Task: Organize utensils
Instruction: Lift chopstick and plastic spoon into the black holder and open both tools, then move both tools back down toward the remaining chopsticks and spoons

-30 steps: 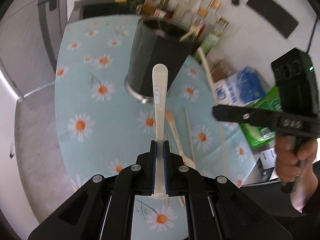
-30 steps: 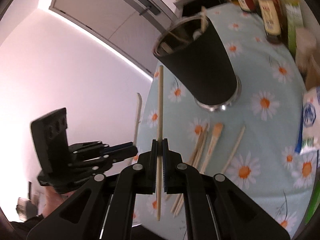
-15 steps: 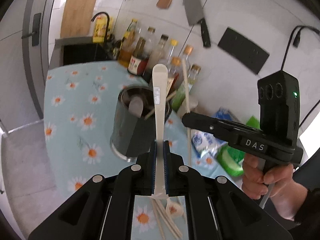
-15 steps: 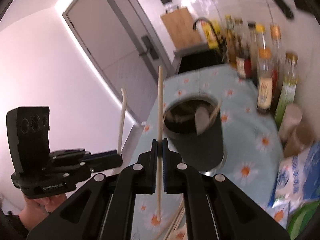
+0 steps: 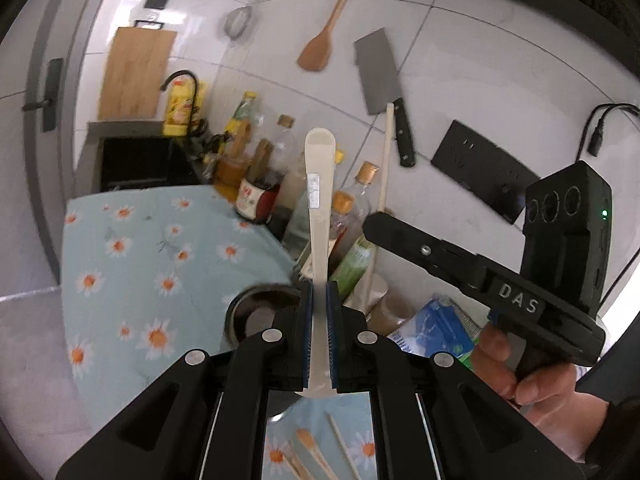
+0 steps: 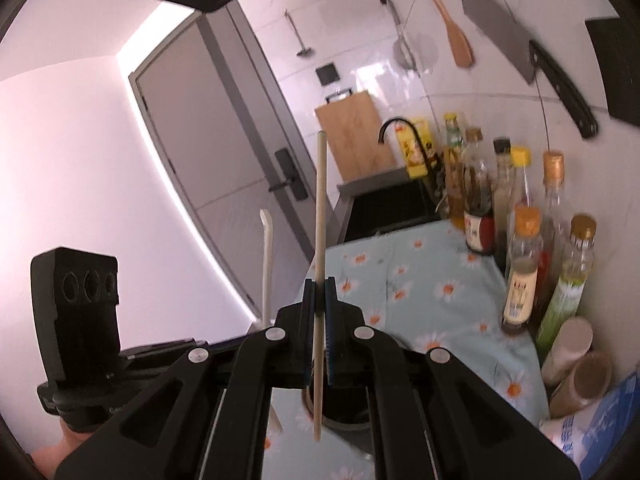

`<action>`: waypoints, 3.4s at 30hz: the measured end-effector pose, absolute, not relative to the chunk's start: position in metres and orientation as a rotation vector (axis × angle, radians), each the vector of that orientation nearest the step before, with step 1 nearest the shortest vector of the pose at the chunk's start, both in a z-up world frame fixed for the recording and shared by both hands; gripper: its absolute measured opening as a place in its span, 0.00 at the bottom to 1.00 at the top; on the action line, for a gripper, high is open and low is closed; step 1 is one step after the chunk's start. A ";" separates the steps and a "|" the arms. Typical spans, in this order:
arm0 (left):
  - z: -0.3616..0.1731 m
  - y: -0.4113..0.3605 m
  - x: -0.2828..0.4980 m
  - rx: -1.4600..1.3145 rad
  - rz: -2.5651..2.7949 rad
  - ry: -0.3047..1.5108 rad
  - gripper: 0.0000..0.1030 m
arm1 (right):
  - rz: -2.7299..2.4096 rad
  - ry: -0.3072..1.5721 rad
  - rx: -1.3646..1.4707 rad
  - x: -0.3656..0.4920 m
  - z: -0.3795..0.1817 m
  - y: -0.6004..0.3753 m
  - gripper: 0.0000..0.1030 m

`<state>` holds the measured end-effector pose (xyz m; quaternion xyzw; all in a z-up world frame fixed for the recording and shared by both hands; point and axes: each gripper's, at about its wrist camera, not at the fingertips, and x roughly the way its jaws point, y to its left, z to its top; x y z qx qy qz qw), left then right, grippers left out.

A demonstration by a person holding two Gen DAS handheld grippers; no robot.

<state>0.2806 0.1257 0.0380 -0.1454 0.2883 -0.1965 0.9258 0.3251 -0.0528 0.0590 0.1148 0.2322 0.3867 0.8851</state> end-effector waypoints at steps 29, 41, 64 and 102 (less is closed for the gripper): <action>-0.015 0.116 0.322 -0.203 -0.322 0.690 0.07 | 0.687 0.589 0.343 0.368 -0.001 -0.047 0.24; -0.003 0.114 0.303 -0.191 -0.303 0.679 0.09 | 0.683 0.581 0.368 0.352 0.009 -0.059 0.24; 0.000 0.102 0.204 -0.188 -0.327 0.718 0.14 | 0.667 0.923 0.300 0.279 -0.002 -0.107 0.39; -0.133 0.120 0.125 -0.444 -0.312 0.999 0.14 | 0.268 1.532 -0.127 0.272 -0.178 -0.020 0.06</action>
